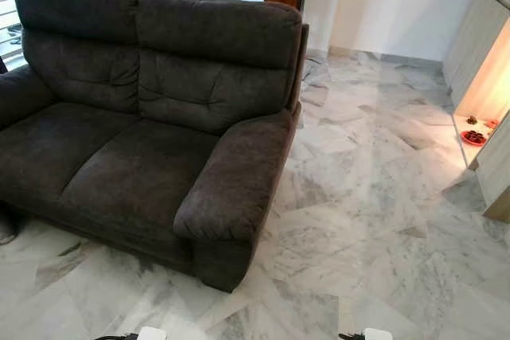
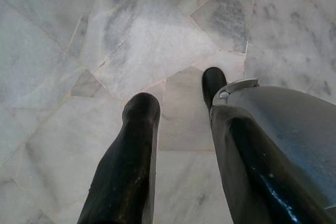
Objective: Move the pillow to the sofa from floor
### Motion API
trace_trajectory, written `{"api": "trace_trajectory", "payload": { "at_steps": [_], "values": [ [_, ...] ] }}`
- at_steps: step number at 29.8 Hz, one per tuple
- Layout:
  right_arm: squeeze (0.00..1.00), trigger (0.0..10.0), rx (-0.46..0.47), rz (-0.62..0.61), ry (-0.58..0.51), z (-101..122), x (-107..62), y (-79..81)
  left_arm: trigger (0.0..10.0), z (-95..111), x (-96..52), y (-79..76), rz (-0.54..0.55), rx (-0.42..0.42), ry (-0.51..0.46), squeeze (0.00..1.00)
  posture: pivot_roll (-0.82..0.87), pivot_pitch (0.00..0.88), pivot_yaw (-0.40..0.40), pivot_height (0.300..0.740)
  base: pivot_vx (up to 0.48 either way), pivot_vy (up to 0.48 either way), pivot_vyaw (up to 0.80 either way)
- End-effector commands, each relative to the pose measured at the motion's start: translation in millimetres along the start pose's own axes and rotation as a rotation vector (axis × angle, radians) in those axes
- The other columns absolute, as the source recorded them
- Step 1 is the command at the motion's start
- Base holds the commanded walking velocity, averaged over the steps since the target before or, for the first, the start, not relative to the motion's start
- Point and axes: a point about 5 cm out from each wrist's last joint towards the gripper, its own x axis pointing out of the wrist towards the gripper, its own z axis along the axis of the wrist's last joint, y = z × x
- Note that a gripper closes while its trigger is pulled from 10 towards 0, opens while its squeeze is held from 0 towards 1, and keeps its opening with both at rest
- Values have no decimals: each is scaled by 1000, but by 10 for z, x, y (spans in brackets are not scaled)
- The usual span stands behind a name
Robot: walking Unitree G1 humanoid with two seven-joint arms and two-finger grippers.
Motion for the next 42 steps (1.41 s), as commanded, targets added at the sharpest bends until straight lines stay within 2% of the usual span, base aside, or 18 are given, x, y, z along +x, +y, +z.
{"api": "trace_trajectory", "payload": {
  "at_steps": [1,42],
  "values": [
    [0,10000,16,106,-5,168,48,142,10000,-90,-29,228,61,-215,26,0,91,97,22,740,0,0,0],
    [0,10000,20,101,-2,163,46,132,10000,-90,-28,218,59,-212,25,0,94,97,22,740,0,0,0]
  ]
}}
